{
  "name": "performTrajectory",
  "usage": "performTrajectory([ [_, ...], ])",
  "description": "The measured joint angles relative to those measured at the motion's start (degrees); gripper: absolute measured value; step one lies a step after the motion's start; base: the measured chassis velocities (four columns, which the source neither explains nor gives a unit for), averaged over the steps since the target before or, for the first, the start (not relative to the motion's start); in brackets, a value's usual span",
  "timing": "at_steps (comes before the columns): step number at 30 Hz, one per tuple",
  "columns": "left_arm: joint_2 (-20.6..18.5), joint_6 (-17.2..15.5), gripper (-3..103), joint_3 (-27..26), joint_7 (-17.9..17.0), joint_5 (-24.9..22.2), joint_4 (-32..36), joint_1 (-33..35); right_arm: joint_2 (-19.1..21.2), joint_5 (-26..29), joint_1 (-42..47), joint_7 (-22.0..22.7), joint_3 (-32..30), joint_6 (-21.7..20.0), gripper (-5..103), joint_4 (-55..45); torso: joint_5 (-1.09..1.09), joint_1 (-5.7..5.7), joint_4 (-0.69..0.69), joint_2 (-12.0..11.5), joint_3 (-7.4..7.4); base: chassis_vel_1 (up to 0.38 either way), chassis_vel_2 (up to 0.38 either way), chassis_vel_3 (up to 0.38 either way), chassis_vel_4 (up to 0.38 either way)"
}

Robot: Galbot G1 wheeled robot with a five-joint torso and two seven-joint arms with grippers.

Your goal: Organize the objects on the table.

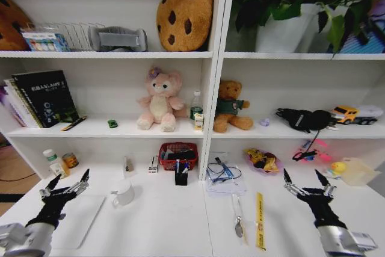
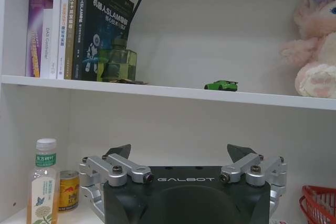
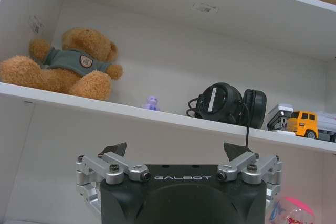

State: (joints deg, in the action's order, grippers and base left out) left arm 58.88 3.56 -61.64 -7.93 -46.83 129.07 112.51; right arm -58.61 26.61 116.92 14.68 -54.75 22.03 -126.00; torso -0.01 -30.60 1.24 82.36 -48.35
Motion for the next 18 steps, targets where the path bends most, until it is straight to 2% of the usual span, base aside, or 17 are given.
performTrajectory([
  [8,0.0,0.0,100,0.0,0.0,0.0,0.0,0.0,-2.55,-1.82,0.12,1.01,1.21,0.74,100,0.0,0.01,0.0,0.0,-0.01,0.0,0.0,0.0,0.0,0.0],
  [18,0.0,0.0,100,0.0,0.0,0.0,0.0,0.0,-2.58,-2.36,-0.17,1.11,1.26,0.38,100,0.52,0.01,-0.01,0.0,-0.01,0.0,0.0,0.0,0.0,0.0],
])
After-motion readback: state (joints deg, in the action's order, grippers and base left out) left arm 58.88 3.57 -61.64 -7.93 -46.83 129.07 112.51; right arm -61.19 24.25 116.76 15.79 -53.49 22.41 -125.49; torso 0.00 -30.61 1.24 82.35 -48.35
